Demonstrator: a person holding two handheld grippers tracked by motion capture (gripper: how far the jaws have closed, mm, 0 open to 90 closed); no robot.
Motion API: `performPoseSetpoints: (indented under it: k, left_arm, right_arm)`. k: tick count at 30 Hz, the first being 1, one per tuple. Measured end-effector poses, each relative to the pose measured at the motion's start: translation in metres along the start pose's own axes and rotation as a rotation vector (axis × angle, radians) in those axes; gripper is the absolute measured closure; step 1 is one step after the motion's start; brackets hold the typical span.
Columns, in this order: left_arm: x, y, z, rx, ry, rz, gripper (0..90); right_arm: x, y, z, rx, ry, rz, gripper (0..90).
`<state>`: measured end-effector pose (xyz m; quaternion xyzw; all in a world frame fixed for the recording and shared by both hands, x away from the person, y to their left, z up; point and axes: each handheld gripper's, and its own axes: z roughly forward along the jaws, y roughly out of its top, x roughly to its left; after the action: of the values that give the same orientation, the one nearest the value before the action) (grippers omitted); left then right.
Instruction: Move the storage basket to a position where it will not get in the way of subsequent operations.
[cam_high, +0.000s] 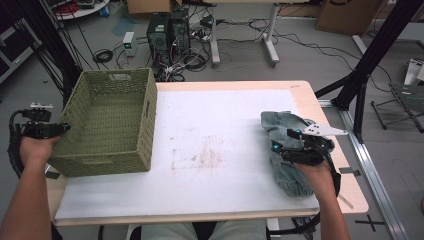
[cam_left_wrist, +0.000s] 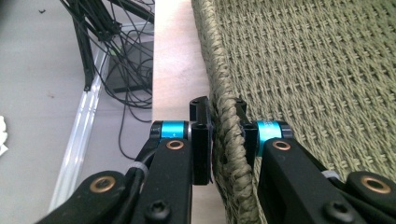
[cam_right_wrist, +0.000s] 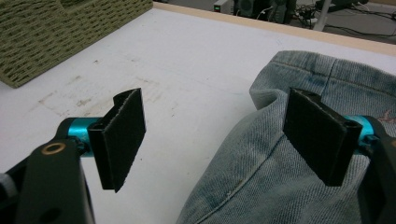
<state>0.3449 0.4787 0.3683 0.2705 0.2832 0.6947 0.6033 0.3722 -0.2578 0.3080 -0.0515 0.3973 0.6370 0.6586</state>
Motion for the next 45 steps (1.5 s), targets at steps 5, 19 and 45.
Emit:
performPoseSetpoints:
  k: [5,19,45]
  left_arm:
    - [0.004,0.001,0.003,-0.012,-0.009,-0.003,79.8]
    - [0.005,-0.001,0.001,-0.022,-0.032,-0.004,81.3]
    - [0.013,0.001,-0.044,-0.285,-0.038,-0.07,57.7]
  right_arm:
    - [0.002,0.0,0.002,0.006,0.002,-0.003,21.7]
    - [0.004,0.001,0.002,0.005,0.005,-0.011,21.6]
    - [0.008,0.0,0.005,0.021,-0.006,-0.019,21.6]
